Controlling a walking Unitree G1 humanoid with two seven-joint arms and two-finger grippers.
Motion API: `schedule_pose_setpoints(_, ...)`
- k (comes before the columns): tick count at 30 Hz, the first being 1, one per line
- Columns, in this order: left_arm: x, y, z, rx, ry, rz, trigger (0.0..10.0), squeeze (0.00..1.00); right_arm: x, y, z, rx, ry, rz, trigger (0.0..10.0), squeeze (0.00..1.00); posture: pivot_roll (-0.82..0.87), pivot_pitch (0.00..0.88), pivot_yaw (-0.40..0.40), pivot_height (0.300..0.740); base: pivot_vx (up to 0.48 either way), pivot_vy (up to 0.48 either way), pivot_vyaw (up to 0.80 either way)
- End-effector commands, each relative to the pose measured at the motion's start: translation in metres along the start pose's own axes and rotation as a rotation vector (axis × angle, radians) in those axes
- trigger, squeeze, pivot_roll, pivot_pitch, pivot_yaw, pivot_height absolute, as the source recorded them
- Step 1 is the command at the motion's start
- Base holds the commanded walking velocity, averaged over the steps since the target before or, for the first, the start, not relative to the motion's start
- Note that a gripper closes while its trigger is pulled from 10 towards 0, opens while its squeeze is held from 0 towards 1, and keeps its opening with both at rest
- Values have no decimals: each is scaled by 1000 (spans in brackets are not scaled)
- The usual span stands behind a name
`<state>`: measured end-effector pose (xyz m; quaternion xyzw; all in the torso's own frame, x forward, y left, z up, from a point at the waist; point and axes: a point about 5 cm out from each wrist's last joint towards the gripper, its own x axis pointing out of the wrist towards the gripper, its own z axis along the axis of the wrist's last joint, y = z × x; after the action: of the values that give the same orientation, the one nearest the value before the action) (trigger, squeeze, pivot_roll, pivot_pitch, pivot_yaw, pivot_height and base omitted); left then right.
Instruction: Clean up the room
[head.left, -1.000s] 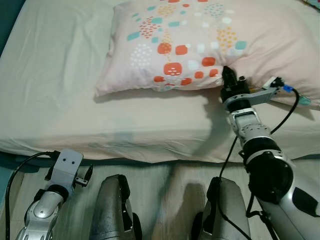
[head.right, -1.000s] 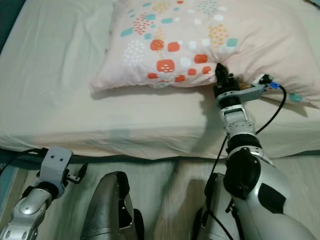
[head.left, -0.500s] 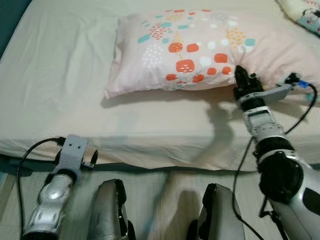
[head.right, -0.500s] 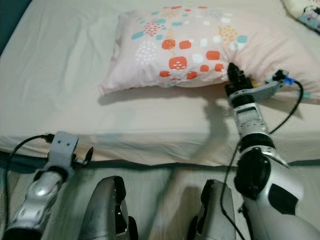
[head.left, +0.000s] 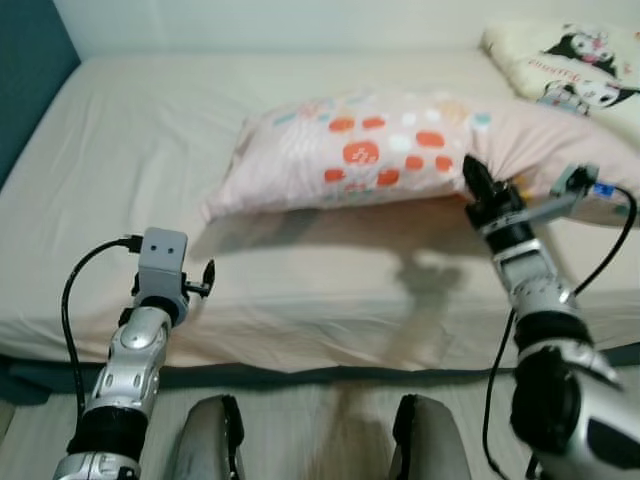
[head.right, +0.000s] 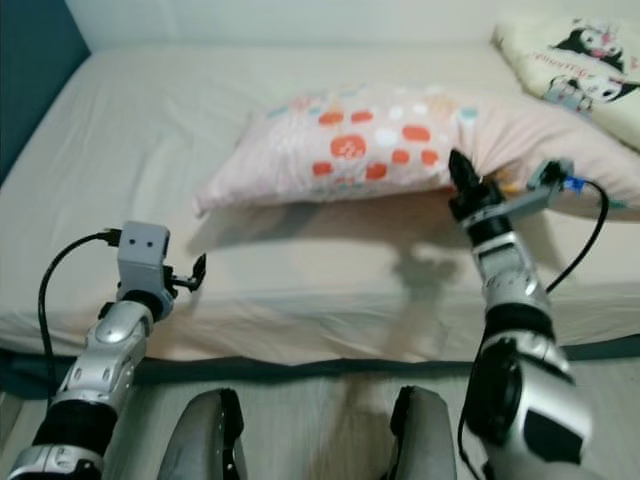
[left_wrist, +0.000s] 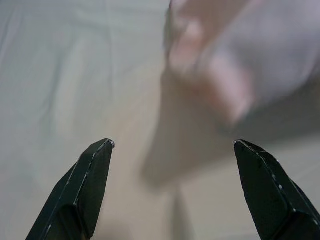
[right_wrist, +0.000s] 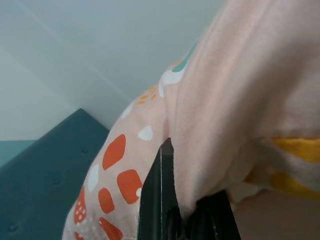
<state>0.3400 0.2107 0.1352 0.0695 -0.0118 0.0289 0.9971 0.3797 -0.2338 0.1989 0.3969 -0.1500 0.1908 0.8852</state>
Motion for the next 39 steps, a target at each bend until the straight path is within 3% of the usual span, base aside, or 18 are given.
schedule_pose_setpoints(1,-2,1,-8,-22,29,10,10000,0,7,11,19,-35,-72,65,0,0,25,22,-12,505,0,0,0)
schedule_pose_setpoints(5,1,-6,-5,-58,5,0,10000,0,6,19,17,-32,-71,95,0,0,7,0,-13,515,0,0,0)
schedule_pose_setpoints(6,2,-14,-5,-80,-2,-11,10000,0,10,27,21,-48,-70,130,0,0,3,0,-18,525,0,0,0)
schedule_pose_setpoints(12,1,-24,-4,-140,-14,-31,10000,0,14,37,33,-73,-85,162,0,0,5,0,-33,555,0,0,0)
schedule_pose_setpoints(27,3,-18,-3,-206,-25,-12,10000,0,11,39,47,-119,-94,141,0,0,-5,0,-42,615,0,0,0)
schedule_pose_setpoints(39,6,-30,5,-236,-44,-40,10000,0,12,42,38,-142,-57,134,0,0,-12,0,-44,660,0,0,0)
